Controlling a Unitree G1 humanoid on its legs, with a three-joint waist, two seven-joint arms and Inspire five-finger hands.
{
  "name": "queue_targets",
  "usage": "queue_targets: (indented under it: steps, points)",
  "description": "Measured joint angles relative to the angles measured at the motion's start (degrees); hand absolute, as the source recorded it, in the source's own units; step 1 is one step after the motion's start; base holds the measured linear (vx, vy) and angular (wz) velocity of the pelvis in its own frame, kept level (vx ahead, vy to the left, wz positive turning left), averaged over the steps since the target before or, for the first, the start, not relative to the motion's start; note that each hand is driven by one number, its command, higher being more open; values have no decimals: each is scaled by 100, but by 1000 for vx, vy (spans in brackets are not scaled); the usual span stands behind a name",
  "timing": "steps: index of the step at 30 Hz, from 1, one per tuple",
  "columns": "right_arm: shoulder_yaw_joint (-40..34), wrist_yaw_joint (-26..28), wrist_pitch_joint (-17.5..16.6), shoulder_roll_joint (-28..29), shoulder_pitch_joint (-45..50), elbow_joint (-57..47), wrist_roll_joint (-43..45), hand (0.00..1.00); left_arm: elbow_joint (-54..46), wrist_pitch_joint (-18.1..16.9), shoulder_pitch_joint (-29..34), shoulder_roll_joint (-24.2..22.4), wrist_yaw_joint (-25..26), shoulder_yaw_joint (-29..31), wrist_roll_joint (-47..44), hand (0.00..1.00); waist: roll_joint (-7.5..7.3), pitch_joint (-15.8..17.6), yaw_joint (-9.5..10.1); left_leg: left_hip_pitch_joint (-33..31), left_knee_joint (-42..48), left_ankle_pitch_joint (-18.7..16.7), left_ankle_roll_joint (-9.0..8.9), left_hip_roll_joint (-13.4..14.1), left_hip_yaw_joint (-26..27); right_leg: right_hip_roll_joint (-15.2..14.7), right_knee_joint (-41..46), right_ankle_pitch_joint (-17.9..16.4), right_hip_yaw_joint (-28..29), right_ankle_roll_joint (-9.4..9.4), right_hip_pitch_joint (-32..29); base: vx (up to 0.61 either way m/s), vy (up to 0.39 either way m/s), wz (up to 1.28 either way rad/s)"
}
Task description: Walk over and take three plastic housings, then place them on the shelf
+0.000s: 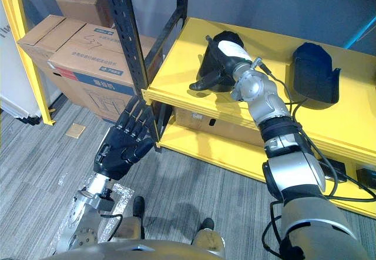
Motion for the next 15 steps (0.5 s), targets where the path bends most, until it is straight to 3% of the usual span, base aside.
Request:
queue_targets:
  steps: [7,15]
  points:
    - [10,228,10,-72,1,-1,16,100,0,0,6,36,-1,2,1,100,-13,47,-11,33,0,0,0,3,70,-11,78,-35,93,-5,-54,3,-6,-4]
    - [87,-422,297,-77,1,238,-530,100,0,-3,37,38,0,-3,0,100,-14,51,5,32,0,1,1,2,72,-24,153,-64,107,-9,-88,0,-1,-1]
